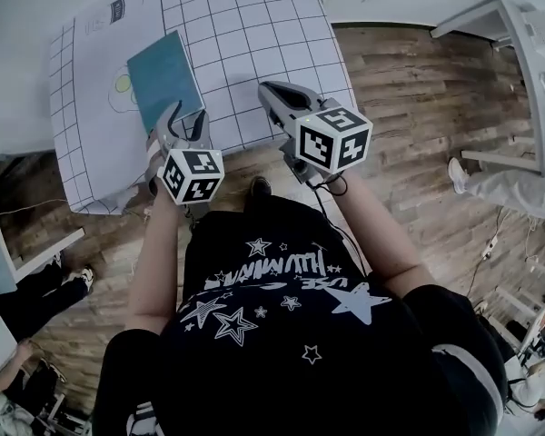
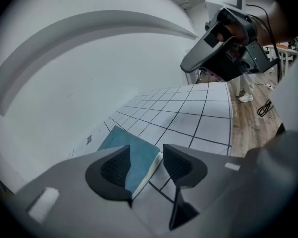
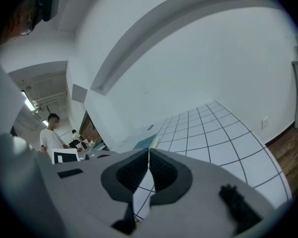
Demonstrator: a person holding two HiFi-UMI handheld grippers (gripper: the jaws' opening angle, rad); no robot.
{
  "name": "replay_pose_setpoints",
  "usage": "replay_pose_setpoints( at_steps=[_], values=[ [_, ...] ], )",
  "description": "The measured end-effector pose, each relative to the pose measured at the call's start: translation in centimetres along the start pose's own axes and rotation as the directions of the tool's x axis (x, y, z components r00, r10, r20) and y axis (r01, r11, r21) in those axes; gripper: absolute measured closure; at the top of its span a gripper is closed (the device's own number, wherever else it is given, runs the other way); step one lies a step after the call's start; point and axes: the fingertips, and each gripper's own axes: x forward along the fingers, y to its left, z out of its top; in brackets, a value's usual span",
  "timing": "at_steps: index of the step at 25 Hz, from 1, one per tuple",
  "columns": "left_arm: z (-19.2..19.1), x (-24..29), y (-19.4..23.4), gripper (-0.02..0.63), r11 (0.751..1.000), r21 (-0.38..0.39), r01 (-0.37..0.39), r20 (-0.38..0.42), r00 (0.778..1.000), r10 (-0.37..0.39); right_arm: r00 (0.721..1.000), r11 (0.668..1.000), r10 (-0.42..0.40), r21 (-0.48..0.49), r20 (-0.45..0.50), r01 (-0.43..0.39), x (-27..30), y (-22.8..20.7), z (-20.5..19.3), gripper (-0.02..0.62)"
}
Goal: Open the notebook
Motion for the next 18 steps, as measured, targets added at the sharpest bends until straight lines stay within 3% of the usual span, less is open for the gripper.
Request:
replay_pose_setpoints(
  at_steps=[9, 14, 18],
  values=[
    [-1.2, 2.5, -0.1, 0.388, 0.999, 0.020, -0.036, -0.123, 0.992, 0.038, 0.999, 1.000, 0.020, 0.012, -0.035, -0.020, 0.6, -0.5, -0.9, 0.578],
    [-2.0, 2.8, 0.1, 0.391, 0.998, -0.025, -0.066, -0.186, 0.981, 0.060, 0.999, 1.000, 0.025, 0.012, -0.043, -0.025, 0.6, -0.4, -1.1, 0.578],
    [-2.0, 3.1, -0.5, 0.446, 0.999, 0.003, -0.051, -0.218, 0.975, 0.051, 0.999, 1.000, 0.024, 0.018, -0.046, -0.023, 0.4, -0.6, -1.3, 0.578]
  ],
)
